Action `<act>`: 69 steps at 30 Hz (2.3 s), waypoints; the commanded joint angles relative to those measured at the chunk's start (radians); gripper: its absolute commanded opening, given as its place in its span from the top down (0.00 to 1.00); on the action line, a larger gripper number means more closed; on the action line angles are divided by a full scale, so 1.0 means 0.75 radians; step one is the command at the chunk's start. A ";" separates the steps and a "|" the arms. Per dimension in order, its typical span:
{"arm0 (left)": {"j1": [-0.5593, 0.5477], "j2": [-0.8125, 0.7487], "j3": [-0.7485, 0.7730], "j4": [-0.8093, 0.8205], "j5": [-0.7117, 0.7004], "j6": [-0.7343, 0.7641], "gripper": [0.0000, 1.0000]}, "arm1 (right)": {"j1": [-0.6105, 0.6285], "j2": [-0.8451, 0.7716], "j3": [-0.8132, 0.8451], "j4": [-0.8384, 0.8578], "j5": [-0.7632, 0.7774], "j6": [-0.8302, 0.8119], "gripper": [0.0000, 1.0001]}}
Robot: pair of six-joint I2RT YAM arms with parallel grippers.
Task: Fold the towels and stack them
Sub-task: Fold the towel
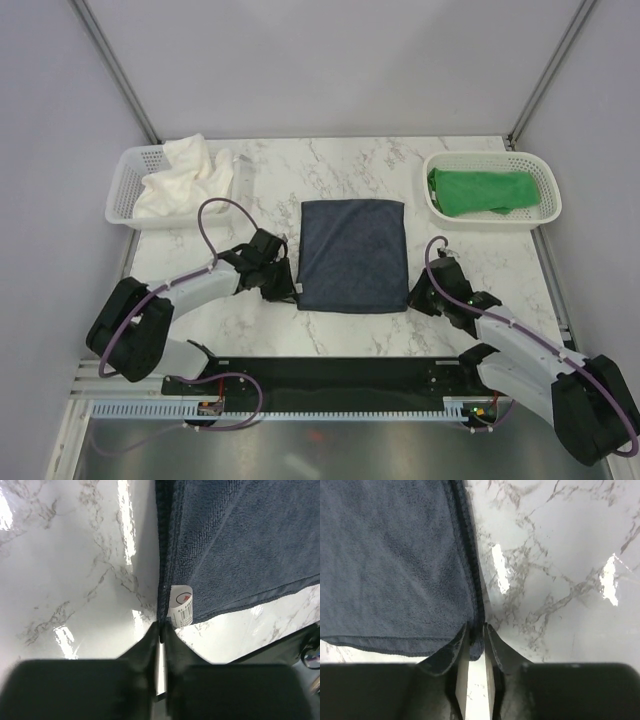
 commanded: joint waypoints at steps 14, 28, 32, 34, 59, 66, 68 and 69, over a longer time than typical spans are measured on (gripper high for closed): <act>0.138 0.066 0.643 -0.217 -0.226 0.298 0.51 | 0.038 0.086 0.529 -0.271 0.298 -0.153 0.52; 0.249 0.879 1.339 -0.190 -0.239 0.533 0.50 | 0.040 0.338 0.491 -0.344 0.171 -0.131 0.59; 0.255 0.993 1.455 -0.188 -0.228 0.548 0.50 | 0.040 0.287 0.394 -0.304 0.079 -0.062 0.59; 0.261 1.042 1.480 -0.184 -0.216 0.548 0.50 | 0.042 0.248 0.358 -0.297 0.085 -0.035 0.60; 0.316 1.204 1.533 -0.117 -0.142 0.523 0.98 | 0.050 0.068 0.102 -0.230 0.060 0.061 1.00; 0.333 1.214 1.544 -0.113 -0.110 0.521 0.98 | 0.050 0.015 0.067 -0.271 0.068 0.027 1.00; 0.335 1.216 1.544 -0.115 -0.108 0.529 0.98 | 0.050 -0.006 0.067 -0.289 0.079 0.022 1.00; 0.337 1.216 1.544 -0.115 -0.104 0.531 0.98 | 0.050 -0.014 0.069 -0.299 0.087 0.018 1.00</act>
